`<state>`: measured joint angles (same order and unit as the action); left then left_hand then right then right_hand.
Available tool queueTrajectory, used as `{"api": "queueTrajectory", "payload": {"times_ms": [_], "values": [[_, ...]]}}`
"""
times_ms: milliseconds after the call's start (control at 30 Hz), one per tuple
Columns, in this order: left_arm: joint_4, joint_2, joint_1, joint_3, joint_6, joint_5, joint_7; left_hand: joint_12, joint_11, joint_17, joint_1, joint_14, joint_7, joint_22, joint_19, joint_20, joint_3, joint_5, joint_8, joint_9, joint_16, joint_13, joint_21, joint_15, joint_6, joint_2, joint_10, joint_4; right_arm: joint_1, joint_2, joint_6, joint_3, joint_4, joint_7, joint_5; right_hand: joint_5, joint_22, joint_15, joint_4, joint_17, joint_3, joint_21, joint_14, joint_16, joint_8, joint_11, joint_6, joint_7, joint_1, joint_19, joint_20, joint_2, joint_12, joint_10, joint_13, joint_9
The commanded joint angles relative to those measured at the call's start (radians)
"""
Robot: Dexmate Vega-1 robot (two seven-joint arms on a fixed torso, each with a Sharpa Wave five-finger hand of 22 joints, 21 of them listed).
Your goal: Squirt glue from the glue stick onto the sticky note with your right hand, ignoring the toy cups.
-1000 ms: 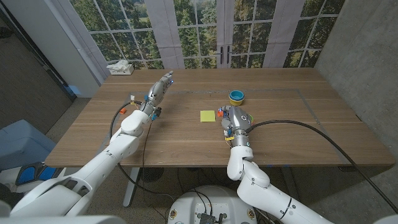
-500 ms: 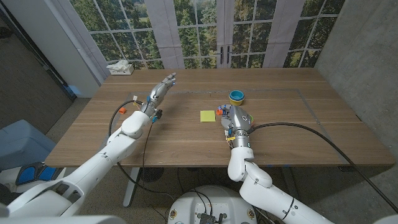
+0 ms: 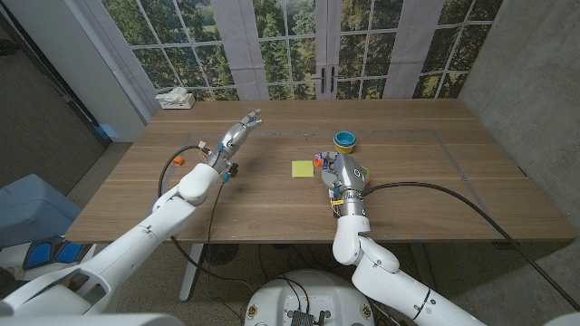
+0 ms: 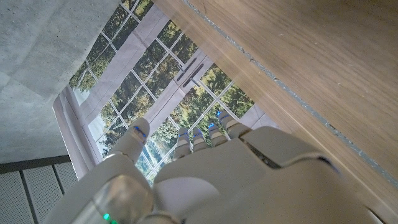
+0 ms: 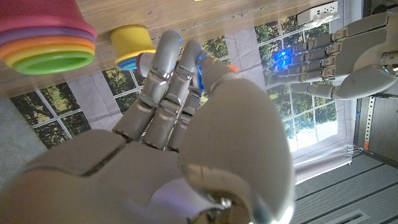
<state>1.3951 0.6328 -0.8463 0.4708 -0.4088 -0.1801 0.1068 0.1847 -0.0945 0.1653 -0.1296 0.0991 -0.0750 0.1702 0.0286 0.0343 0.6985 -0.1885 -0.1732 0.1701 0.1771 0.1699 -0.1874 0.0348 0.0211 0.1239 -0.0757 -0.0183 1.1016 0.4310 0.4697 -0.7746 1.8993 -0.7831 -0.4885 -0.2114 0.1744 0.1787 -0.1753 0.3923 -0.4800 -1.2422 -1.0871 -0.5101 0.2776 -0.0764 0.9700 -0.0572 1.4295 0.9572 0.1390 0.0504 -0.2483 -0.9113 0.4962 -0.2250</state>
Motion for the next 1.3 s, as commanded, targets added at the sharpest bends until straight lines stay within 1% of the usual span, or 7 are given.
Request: {"api": "queueTrajectory", "payload": {"times_ms": [33,200,333,733,900,967,1300], "values": [[0.078,0.033,-0.042,0.000,0.044,0.063,0.050,0.003,0.006,0.002,-0.014,0.015,-0.004,0.001,0.024,0.015,0.004,0.000,-0.006,0.002,-0.003,0.004,0.006,0.056,0.002,0.066,-0.002,0.001,0.007,-0.007,-0.080,0.017,-0.019,-0.031,0.023,-0.008,0.004,0.040,0.005,0.004,-0.001,0.001,-0.017,0.000,0.000,0.055,0.120,0.112,0.001,0.002,0.089,0.009,-0.002,-0.074,0.001,-0.005],[0.117,0.044,-0.070,-0.006,0.063,0.096,0.089,0.006,0.000,0.003,-0.014,0.018,-0.011,0.001,0.057,-0.007,0.001,0.001,-0.008,0.001,-0.001,0.003,0.012,0.035,0.010,0.063,0.004,0.002,0.002,-0.018,-0.129,0.021,-0.037,-0.041,0.041,-0.008,0.004,0.039,0.004,0.005,-0.001,0.002,-0.015,0.002,-0.001,0.056,0.123,0.112,0.001,0.002,0.089,0.007,-0.001,-0.076,0.001,-0.005],[0.153,0.064,-0.085,-0.007,0.093,0.115,0.092,0.008,-0.003,0.003,-0.012,0.011,-0.015,0.002,0.059,-0.023,-0.002,0.002,-0.008,0.001,0.002,0.003,0.008,0.018,0.013,0.061,0.012,0.005,-0.002,-0.025,-0.159,0.022,-0.053,-0.053,0.043,-0.009,0.004,0.038,0.006,0.007,-0.001,0.003,-0.017,0.001,-0.003,0.058,0.122,0.113,-0.001,0.002,0.089,0.009,0.000,-0.076,0.002,-0.005],[0.234,0.113,-0.112,-0.001,0.163,0.189,0.099,0.007,0.002,0.004,-0.009,0.015,-0.033,0.002,0.064,-0.028,-0.007,0.003,-0.007,0.001,0.001,0.004,0.005,0.014,0.015,0.059,0.011,0.007,-0.002,-0.035,-0.230,0.030,-0.075,-0.082,0.042,-0.010,0.004,0.039,0.006,0.011,-0.002,0.004,-0.017,0.001,-0.006,0.057,0.122,0.111,-0.002,0.002,0.089,0.009,0.002,-0.076,0.003,-0.006],[0.265,0.128,-0.129,0.004,0.184,0.243,0.126,0.008,0.004,0.004,-0.008,0.015,-0.033,0.002,0.056,-0.003,-0.009,0.002,-0.009,0.001,0.002,0.004,0.000,0.033,0.022,0.060,0.016,0.008,-0.002,-0.034,-0.257,0.034,-0.081,-0.088,0.039,-0.010,0.005,0.038,0.006,0.013,-0.002,0.005,-0.018,0.001,-0.007,0.056,0.124,0.110,-0.004,0.002,0.089,0.009,0.002,-0.076,0.004,-0.006],[0.280,0.136,-0.133,0.007,0.199,0.266,0.131,0.009,0.004,0.003,-0.008,0.015,-0.034,0.002,0.055,-0.002,-0.009,0.002,-0.009,0.001,0.002,0.004,-0.001,0.034,0.023,0.060,0.018,0.008,0.001,-0.032,-0.269,0.039,-0.078,-0.081,0.049,-0.010,0.005,0.039,0.005,0.013,-0.002,0.005,-0.017,0.002,-0.007,0.053,0.124,0.110,-0.004,0.002,0.089,0.008,0.002,-0.077,0.005,-0.006],[0.331,0.155,-0.159,0.007,0.244,0.295,0.135,0.011,-0.004,0.003,-0.009,0.007,-0.045,0.002,0.057,-0.018,-0.008,0.002,-0.010,0.001,0.004,0.004,-0.001,0.034,0.030,0.062,0.027,0.008,0.015,-0.029,-0.323,0.061,-0.066,-0.050,0.095,-0.010,0.005,0.038,0.006,0.017,-0.003,0.007,-0.016,0.003,-0.010,0.055,0.125,0.108,-0.005,0.001,0.089,0.008,0.003,-0.077,0.006,-0.007]]}}
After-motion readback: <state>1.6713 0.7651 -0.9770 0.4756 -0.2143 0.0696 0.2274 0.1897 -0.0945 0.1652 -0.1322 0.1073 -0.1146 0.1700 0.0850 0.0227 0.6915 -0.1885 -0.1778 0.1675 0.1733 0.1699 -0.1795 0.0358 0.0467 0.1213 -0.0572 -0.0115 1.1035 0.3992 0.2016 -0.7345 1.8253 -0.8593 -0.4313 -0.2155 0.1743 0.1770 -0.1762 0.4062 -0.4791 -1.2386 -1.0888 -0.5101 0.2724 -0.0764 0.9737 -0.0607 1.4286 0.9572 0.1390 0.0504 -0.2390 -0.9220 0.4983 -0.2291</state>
